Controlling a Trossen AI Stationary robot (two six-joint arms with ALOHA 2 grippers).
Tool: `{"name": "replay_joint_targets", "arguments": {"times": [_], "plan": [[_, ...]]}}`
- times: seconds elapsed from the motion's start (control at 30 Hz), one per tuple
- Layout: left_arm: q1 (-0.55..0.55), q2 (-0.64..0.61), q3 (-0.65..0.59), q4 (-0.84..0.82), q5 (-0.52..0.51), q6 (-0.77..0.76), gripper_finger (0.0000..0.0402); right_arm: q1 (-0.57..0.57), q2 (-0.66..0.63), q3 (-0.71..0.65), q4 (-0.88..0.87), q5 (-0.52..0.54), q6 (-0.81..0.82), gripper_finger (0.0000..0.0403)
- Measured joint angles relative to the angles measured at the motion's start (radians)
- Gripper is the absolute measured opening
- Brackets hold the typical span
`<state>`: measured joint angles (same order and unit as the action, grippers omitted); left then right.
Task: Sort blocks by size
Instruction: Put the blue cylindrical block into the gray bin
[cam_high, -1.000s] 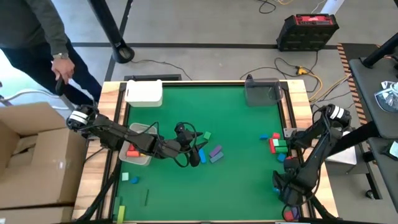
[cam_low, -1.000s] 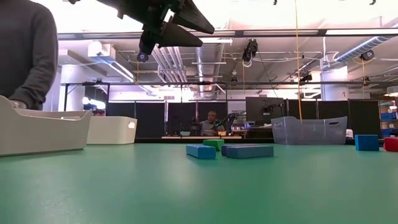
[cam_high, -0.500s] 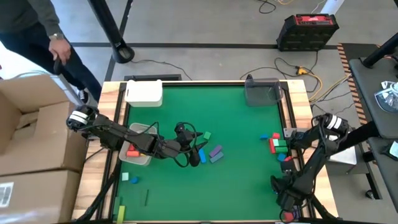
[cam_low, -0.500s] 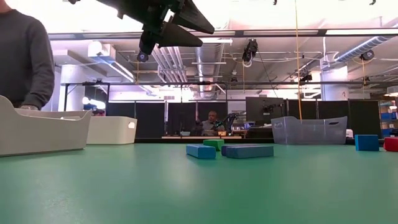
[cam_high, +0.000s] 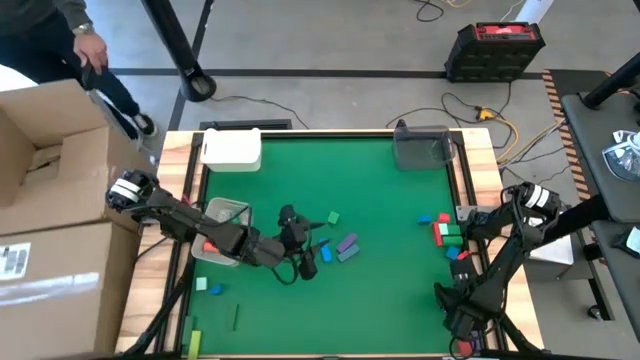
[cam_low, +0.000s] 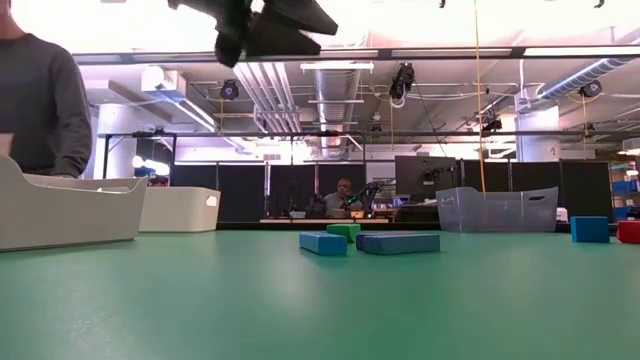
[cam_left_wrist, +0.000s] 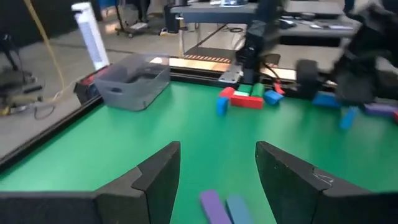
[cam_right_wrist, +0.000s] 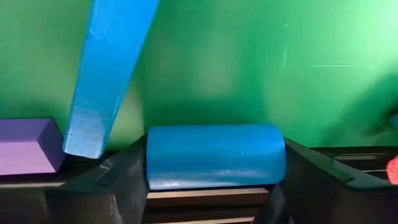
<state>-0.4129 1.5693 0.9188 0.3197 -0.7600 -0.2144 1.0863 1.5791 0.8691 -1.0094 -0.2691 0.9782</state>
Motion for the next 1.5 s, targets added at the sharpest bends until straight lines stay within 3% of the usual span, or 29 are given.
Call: {"name": "replay_joint_targets", "arguments": {"times": [0.13,0.23,0.33,0.43,0.57,0.8,0.93,1.1,1.5], "plan": [[-0.067,0.000,0.000,0.001,0.013,0.065,0.0194,0.000,-0.057,0.036,-0.015,0.041,-0.003,0.0280],[-0.116,0.012,0.000,0.013,0.002,0.082,0.0194,-0.014,-0.116,0.069,-0.041,0.187,0.000,0.0280],[-0.153,0.046,0.000,0.012,-0.082,0.068,0.0194,-0.040,-0.192,0.090,-0.010,0.368,-0.004,0.0280],[-0.187,0.101,-0.001,0.027,-0.176,0.070,0.0194,-0.074,-0.262,0.070,0.081,0.509,-0.047,0.0280],[-0.220,0.200,0.017,0.092,-0.241,0.132,0.0195,-0.135,-0.323,-0.005,0.347,0.614,-0.174,0.0280],[-0.232,0.422,0.190,0.080,-0.365,0.399,0.0224,-0.289,-0.334,-0.212,1.000,0.636,-0.450,0.0280],[-0.233,0.542,0.348,0.019,-0.487,0.659,0.0256,-0.374,-0.336,-0.280,1.279,0.629,-0.565,0.0280],[-0.225,0.659,0.521,-0.007,-0.513,0.855,0.0291,-0.454,-0.343,-0.309,1.427,0.550,-0.604,0.0280],[-0.159,0.696,0.697,-0.008,-0.409,0.914,0.0300,-0.529,-0.275,-0.310,1.477,0.538,-0.574,0.0280]]}}
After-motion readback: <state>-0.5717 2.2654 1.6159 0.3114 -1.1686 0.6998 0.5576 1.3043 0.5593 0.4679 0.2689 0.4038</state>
